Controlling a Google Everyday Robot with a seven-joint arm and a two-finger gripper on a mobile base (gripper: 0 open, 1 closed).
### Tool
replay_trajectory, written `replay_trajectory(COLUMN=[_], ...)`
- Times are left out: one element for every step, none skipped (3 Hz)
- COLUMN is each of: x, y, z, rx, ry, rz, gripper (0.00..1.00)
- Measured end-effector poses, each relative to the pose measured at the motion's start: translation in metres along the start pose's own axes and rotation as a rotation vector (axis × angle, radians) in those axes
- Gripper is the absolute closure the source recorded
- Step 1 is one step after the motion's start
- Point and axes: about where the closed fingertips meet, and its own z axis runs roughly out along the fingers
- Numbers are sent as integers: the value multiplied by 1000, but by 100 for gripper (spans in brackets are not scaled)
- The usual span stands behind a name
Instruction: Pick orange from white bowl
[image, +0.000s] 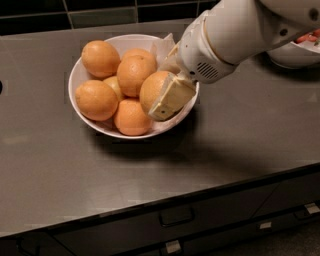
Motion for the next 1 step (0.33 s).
replay_trajectory(x=[0], y=[0], z=[0], rx=[0], ry=[0], rz=[0], gripper=[100])
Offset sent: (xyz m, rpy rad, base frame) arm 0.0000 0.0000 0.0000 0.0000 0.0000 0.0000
